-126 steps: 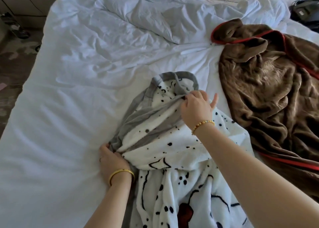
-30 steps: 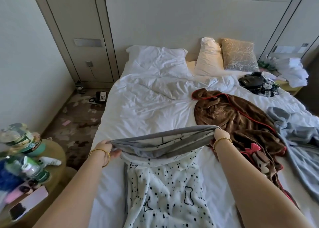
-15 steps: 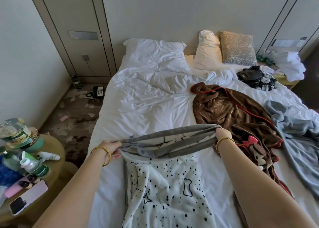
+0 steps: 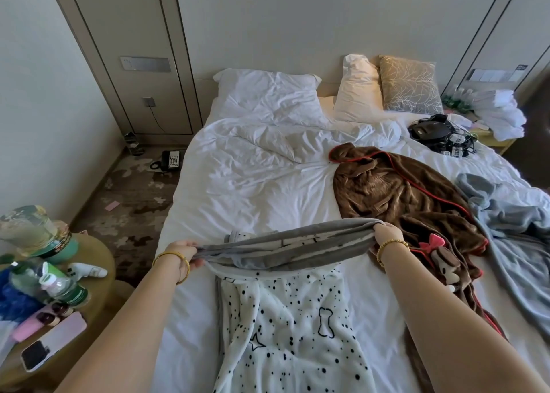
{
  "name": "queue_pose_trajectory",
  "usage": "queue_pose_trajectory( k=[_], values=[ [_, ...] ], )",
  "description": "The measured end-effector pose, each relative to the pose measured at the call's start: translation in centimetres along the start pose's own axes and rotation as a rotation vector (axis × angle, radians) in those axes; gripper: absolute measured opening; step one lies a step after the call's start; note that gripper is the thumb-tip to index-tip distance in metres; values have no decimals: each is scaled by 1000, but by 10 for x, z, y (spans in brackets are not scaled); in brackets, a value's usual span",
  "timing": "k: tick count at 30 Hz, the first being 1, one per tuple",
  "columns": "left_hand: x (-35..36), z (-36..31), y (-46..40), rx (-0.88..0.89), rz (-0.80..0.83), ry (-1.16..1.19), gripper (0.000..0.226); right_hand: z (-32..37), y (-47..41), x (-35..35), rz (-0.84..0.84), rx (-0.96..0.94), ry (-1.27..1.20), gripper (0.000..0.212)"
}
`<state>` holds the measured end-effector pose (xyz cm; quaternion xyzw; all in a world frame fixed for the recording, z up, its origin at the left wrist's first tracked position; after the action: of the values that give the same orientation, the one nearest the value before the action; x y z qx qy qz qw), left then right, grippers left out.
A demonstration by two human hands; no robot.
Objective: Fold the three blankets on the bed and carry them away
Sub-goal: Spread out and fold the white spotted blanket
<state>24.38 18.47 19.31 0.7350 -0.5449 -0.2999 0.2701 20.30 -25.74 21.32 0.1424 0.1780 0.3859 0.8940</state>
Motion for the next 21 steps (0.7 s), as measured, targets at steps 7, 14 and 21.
queue_pose_trajectory(
  k=[7, 14, 21],
  values=[
    [-21, -44, 10, 130, -278, 471, 22, 39, -4, -18, -106, -322, 342, 19],
    [20, -14, 3, -20, -13, -341, 15, 36, -5, 18, 97, 13, 53, 30],
    [24, 105, -38, -29, -79, -574, 19, -89, -7, -4, 202, 19, 909, 30]
  ],
)
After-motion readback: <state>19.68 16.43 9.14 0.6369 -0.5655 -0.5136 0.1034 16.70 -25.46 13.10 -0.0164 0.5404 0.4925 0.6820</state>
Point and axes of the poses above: each hand's wrist, its own y-axis away from the middle knuckle, its own x-axis out of the palm, z = x × y, the point moved 5 cm from there along -y, towards the middle knuckle, and after that the axes turned 7 degrees about -x, right-handed, at the moved point
